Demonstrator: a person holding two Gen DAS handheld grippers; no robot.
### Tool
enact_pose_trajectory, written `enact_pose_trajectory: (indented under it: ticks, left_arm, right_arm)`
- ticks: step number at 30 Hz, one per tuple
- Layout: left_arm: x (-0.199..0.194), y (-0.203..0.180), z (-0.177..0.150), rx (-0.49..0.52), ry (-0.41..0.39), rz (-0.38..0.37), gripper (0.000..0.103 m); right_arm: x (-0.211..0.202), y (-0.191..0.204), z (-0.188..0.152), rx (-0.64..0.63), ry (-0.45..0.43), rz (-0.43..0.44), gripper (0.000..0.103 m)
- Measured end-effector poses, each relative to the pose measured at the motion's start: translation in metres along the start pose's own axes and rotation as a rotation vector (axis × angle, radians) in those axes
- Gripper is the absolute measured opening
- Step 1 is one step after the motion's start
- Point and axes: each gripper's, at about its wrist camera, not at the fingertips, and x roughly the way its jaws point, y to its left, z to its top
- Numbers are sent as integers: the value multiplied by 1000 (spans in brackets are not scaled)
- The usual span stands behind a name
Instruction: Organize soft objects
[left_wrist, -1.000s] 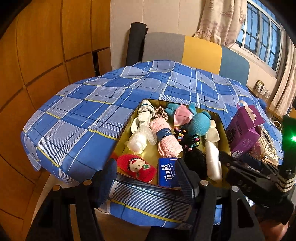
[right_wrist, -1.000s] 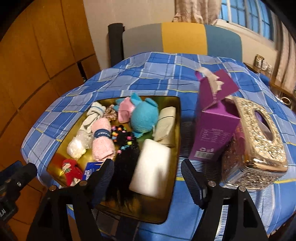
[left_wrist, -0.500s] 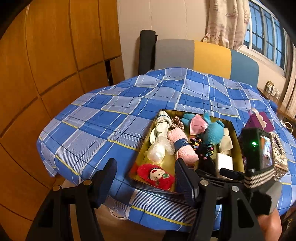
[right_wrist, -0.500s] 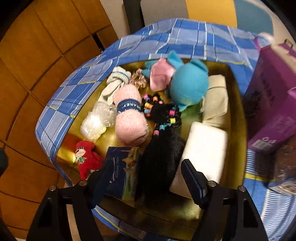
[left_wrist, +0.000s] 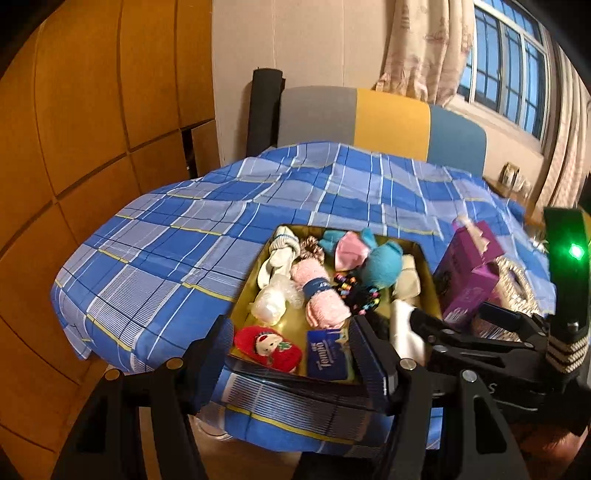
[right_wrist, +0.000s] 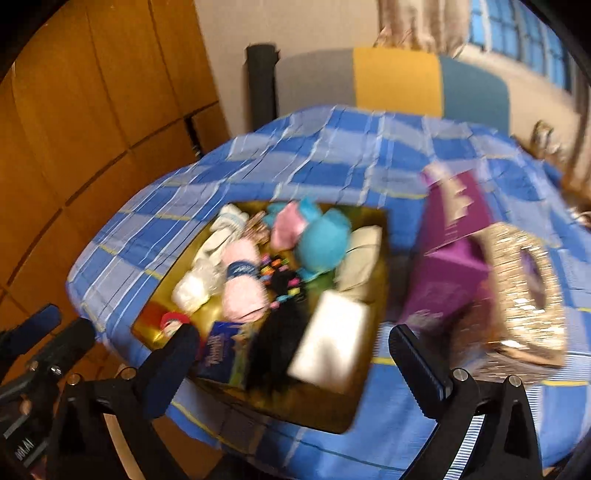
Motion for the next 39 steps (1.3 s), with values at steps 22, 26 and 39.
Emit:
enact_pose_trajectory:
  ticks: [22, 26, 39]
  left_arm:
    - [-20, -6, -11, 6, 31, 50, 66]
    - [-21, -6, -11, 12, 31, 52, 66]
    - [-20, -9, -13, 26, 39, 57, 66]
  right_arm:
    - [-72, -5, -22, 28, -129, -223, 103]
    - [-72, -2, -24, 30, -127, -229, 103]
    - [-67, 1, -27, 18, -115, -226, 103]
